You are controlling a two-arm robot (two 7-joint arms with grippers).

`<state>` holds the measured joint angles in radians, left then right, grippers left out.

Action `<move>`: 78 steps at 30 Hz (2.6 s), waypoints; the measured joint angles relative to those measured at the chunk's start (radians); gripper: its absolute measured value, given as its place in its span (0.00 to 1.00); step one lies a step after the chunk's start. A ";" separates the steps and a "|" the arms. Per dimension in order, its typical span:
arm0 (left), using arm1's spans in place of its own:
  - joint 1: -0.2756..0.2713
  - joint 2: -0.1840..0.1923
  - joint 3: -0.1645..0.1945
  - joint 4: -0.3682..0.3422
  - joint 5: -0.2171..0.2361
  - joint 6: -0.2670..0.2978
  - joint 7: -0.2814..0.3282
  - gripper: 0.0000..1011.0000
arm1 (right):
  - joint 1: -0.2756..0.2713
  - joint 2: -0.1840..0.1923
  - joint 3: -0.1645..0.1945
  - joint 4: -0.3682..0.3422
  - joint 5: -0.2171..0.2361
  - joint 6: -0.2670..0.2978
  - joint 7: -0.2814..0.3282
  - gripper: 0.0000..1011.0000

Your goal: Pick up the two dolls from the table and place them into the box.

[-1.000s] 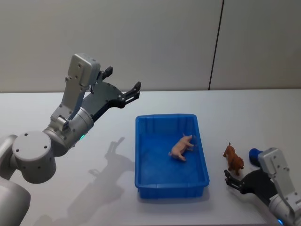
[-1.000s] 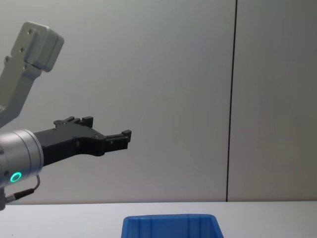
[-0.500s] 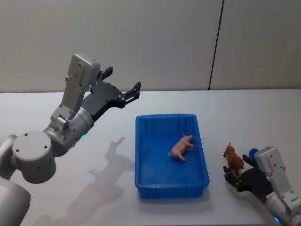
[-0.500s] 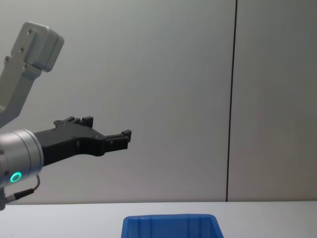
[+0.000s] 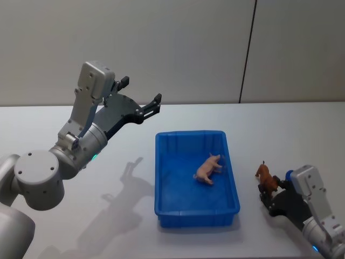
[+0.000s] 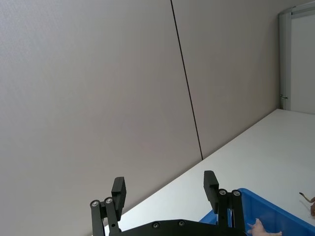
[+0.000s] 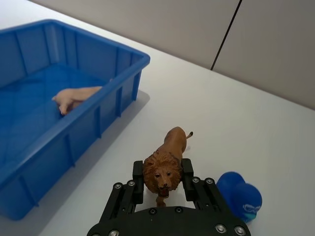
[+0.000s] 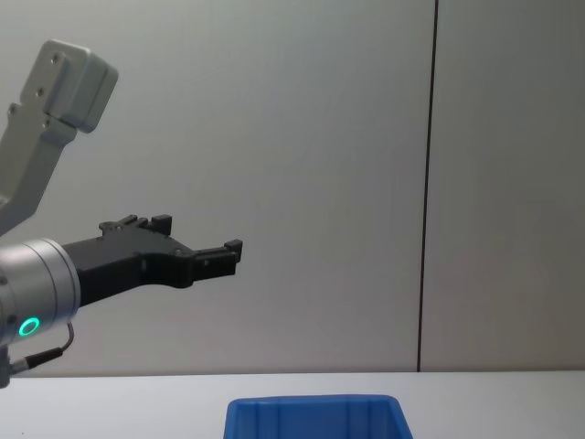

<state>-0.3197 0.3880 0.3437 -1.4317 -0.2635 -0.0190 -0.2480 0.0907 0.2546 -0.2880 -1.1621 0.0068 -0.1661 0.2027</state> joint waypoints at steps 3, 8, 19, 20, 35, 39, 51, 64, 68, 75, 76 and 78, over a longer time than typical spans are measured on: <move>0.000 0.000 0.000 0.000 0.000 0.000 0.000 0.99 | -0.007 0.002 0.001 -0.026 0.000 -0.004 -0.003 0.42; 0.000 0.000 0.000 0.000 0.000 0.000 0.000 0.99 | -0.019 0.007 0.002 -0.079 0.007 -0.013 -0.003 0.42; 0.000 0.000 0.000 0.000 0.000 0.000 0.000 0.99 | -0.035 0.009 -0.005 -0.211 0.032 -0.035 0.048 0.42; 0.000 0.000 0.000 0.000 0.000 0.000 0.000 0.99 | -0.035 0.007 -0.007 -0.226 0.034 -0.038 0.060 0.42; 0.000 0.000 0.000 0.000 0.000 0.000 0.000 0.99 | 0.021 -0.052 -0.050 -0.214 0.005 -0.046 0.158 0.46; 0.000 0.000 0.000 0.000 0.000 0.000 0.000 0.99 | 0.039 -0.066 -0.057 -0.188 -0.005 -0.045 0.164 0.62; 0.000 0.000 0.000 0.000 0.000 0.000 0.000 0.99 | 0.053 -0.074 -0.052 -0.163 -0.010 -0.024 0.122 0.96; 0.000 0.000 0.000 0.000 0.000 0.000 0.000 0.99 | -0.032 -0.013 -0.012 -0.272 0.034 0.023 0.008 0.99; 0.000 0.000 0.000 0.000 0.000 0.000 0.000 0.99 | -0.074 0.020 0.008 -0.316 0.059 0.048 -0.038 0.99; 0.000 0.000 0.000 0.000 0.000 0.000 0.000 0.99 | -0.125 0.059 0.037 -0.353 0.100 0.084 -0.094 0.99; 0.000 0.000 0.000 0.000 0.000 0.000 0.000 0.99 | -0.130 0.064 0.041 -0.354 0.104 0.087 -0.099 0.99; 0.000 0.000 0.000 0.000 0.000 0.000 0.000 0.99 | -0.140 0.073 0.048 -0.355 0.116 0.097 -0.110 0.99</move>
<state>-0.3198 0.3880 0.3438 -1.4317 -0.2636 -0.0190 -0.2480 -0.0489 0.3276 -0.2400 -1.5171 0.1226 -0.0690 0.0926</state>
